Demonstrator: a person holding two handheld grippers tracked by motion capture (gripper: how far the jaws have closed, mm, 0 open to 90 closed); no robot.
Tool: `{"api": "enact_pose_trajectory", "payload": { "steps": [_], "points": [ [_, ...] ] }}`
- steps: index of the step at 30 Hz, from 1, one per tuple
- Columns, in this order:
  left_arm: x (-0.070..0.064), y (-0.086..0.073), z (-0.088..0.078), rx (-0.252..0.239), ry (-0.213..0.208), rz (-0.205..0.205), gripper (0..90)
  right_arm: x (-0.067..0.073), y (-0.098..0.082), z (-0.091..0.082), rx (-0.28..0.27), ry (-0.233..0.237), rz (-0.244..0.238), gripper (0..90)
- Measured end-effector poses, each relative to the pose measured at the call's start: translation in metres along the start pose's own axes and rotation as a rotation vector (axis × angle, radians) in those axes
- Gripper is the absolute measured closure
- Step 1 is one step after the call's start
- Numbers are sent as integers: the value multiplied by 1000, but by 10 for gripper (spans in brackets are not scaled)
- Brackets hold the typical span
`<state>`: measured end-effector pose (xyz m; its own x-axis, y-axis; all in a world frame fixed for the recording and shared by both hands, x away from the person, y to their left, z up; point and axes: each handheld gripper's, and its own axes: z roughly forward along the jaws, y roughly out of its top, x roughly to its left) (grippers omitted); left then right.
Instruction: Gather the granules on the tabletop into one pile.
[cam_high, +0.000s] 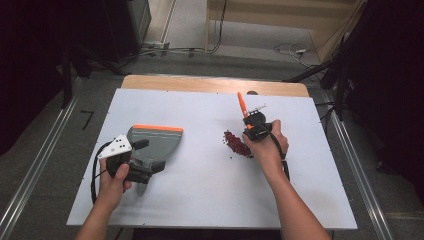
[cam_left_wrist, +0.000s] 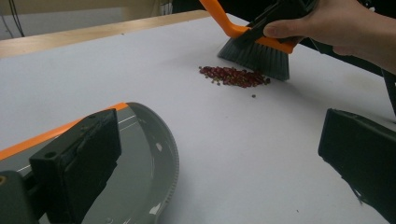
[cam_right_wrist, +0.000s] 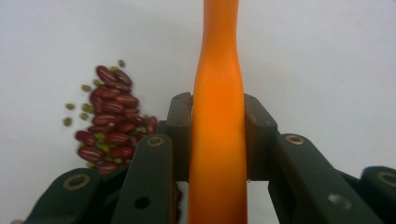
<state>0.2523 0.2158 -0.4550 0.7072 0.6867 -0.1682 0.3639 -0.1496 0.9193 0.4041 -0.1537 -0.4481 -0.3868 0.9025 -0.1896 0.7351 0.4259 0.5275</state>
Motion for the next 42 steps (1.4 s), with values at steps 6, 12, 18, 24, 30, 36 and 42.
{"api": "enact_pose_trajectory", "payload": {
  "steps": [6,12,18,24,30,36,42],
  "points": [
    [0,0,0,-4,0,-1,0,10,8,1,7,15,-9,682],
    [1,0,-1,-6,2,2,0,15,13,-1,3,44,-24,687],
    [1,0,-2,-8,3,-2,0,0,18,-19,-59,89,-32,687],
    [1,0,-2,-7,4,-2,0,-19,8,-34,-93,75,-72,687],
    [-1,0,0,-2,3,6,0,-15,-8,-2,-31,18,-70,687],
    [0,0,0,4,8,2,0,6,-8,-4,-64,45,-103,687],
    [0,0,0,1,7,2,0,10,-5,-7,-75,77,-102,688]
  ]
}}
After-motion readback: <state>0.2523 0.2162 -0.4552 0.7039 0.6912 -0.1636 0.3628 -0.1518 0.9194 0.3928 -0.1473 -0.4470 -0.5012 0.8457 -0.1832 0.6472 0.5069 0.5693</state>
